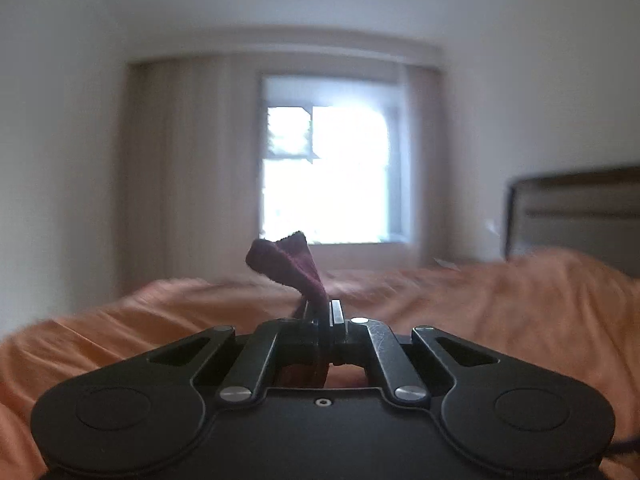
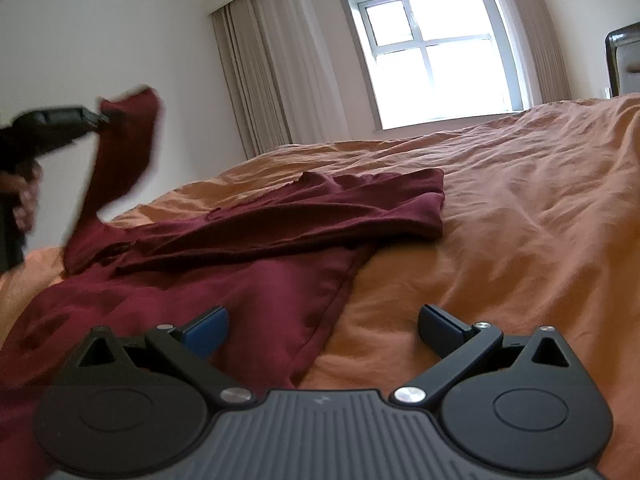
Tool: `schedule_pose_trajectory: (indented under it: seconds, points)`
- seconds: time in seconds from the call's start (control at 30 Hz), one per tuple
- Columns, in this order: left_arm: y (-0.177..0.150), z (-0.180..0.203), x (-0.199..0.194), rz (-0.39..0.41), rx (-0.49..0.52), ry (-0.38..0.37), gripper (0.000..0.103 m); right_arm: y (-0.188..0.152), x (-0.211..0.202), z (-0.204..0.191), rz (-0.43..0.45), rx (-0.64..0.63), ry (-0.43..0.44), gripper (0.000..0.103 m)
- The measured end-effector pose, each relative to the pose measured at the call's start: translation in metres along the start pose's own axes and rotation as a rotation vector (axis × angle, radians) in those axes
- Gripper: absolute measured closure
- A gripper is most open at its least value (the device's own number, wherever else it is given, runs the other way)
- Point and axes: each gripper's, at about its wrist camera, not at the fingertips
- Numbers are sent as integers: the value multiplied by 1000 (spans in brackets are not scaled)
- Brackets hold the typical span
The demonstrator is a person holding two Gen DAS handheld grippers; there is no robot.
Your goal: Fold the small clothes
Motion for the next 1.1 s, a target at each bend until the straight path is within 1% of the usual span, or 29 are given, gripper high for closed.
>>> schedule_pose_trajectory:
  seconds: [0.07,0.13,0.23,0.27,0.3,0.37,0.4,0.43,0.47,0.53,0.57,0.67,0.73,0.8,0.87,0.93,0.97,1.03,1.1]
  points:
    - [-15,16,15,-57,-4,-32,99,0,0,1,5,8,5,0]
    - [-34,24,29,-105,-38,-48,99,0,-1,2,12,18,10,0]
    - [-54,26,44,-162,-107,-65,98,-1,-3,3,23,33,18,0]
    - [-58,18,53,-180,-118,-74,94,-1,-3,4,26,39,21,0]
    - [-61,20,55,-203,-120,-90,90,-1,-3,5,28,44,23,0]
    - [-69,17,55,-230,-120,-112,72,-1,-4,6,30,51,27,0]
    - [-72,18,52,-239,-122,-126,68,-1,-5,6,31,53,28,0]
    - [-72,17,50,-246,-125,-139,57,-1,-5,5,32,53,27,0]
    - [-72,15,48,-254,-130,-150,43,-1,-5,5,31,52,26,0]
    - [-69,11,40,-257,-150,-155,31,-2,-5,5,31,50,23,0]
    - [-66,8,32,-257,-163,-161,30,-2,-4,4,30,50,21,0]
    - [-66,0,29,-276,-207,-188,24,-2,-4,4,29,48,17,0]
    - [-64,-5,26,-273,-223,-177,22,-2,-4,4,29,49,15,0]
    - [-61,-13,19,-269,-226,-164,17,-2,-4,4,29,49,16,0]
    - [-58,-24,8,-265,-206,-132,7,-1,-3,5,26,50,17,0]
    - [-55,-37,-8,-260,-156,-77,1,3,-4,4,12,55,15,0]
    - [-54,-44,-18,-257,-119,-43,1,8,-4,2,3,47,7,0]
    - [-55,-60,-35,-262,-40,20,1,18,-4,-9,6,-9,-28,0]
    - [-60,-75,-48,-276,30,88,1,27,-4,-23,6,-89,-30,0]
Point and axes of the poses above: each gripper's, at about its wrist camera, not at the fingertips, and x roughly the way its jaws point, z to its right, y to its top, and after that the axes turned 3 degrees about z, right-handed
